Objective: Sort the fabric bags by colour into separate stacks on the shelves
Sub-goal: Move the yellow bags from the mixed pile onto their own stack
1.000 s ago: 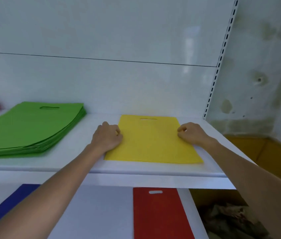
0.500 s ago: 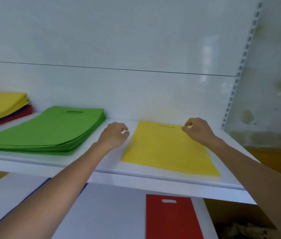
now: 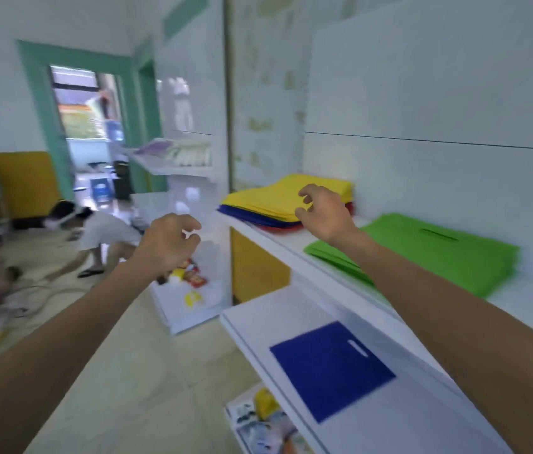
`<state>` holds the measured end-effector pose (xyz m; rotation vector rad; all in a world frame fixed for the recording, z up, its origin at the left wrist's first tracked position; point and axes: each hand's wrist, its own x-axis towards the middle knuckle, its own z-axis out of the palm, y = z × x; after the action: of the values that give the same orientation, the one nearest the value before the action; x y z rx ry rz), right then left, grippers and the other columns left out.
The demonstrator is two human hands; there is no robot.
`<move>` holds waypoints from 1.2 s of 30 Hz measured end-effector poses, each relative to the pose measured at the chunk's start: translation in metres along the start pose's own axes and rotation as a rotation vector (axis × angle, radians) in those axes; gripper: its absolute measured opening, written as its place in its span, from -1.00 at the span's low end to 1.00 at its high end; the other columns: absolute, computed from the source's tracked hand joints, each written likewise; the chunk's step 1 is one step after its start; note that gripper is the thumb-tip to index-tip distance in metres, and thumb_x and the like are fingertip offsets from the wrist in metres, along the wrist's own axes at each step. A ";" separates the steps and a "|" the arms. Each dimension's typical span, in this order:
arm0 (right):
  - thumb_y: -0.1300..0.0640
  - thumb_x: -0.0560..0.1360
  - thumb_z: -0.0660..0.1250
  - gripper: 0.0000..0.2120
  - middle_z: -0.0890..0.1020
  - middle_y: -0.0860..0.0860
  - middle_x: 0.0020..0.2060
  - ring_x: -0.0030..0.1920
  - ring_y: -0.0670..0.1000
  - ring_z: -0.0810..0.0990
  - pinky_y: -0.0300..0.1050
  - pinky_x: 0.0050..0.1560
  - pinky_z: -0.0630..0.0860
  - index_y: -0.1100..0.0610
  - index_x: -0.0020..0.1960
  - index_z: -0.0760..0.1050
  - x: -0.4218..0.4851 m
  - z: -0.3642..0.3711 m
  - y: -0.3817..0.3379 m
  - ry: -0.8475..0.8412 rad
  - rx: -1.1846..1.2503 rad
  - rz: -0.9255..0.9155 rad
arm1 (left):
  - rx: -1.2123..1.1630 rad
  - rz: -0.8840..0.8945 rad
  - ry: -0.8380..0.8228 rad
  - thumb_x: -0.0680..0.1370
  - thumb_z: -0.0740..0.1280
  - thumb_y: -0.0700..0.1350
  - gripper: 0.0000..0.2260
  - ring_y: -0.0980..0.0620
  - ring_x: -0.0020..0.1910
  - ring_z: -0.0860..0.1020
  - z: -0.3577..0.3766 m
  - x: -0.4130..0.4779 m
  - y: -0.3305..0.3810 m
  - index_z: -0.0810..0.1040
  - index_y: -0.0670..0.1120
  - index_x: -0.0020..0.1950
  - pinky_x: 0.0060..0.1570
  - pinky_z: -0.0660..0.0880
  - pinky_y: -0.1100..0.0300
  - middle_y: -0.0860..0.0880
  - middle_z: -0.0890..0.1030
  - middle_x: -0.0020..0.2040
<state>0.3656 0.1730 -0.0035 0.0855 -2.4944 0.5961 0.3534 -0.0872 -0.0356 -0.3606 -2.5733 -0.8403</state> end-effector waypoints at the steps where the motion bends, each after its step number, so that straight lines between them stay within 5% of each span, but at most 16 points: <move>1: 0.18 0.48 0.28 -0.62 0.53 0.16 0.14 0.09 0.15 0.53 -0.08 0.08 0.44 0.21 0.28 0.41 0.014 0.020 -0.017 -0.019 0.016 -0.027 | 0.010 -0.020 0.011 0.49 0.30 -0.23 -0.80 -0.12 -0.01 0.57 -0.008 0.008 -0.020 0.60 -0.14 0.09 0.11 0.44 0.11 -0.17 0.59 0.07; 14: 0.19 0.52 0.23 -0.62 0.51 0.15 0.19 0.16 0.11 0.49 -0.06 0.11 0.44 0.21 0.32 0.38 0.147 0.158 -0.089 -0.012 0.052 0.056 | 0.035 0.099 -0.108 0.53 0.27 -0.19 -0.80 0.06 -0.08 0.46 -0.017 0.153 -0.161 0.56 -0.09 0.14 0.01 0.36 0.24 -0.10 0.54 0.13; 36: 0.16 0.49 0.28 -0.65 0.54 0.13 0.14 0.12 0.13 0.51 0.04 0.12 0.48 0.18 0.26 0.42 0.286 0.126 0.042 0.280 -0.244 0.456 | -0.275 0.439 -0.311 0.55 0.25 -0.16 -0.78 0.02 -0.01 0.50 0.145 0.403 -0.114 0.55 -0.12 0.17 0.00 0.42 0.18 -0.09 0.55 0.17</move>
<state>0.0532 0.1751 0.0420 -0.6301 -2.2930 0.4381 -0.0874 -0.0419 -0.0171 -1.1715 -2.4907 -1.0298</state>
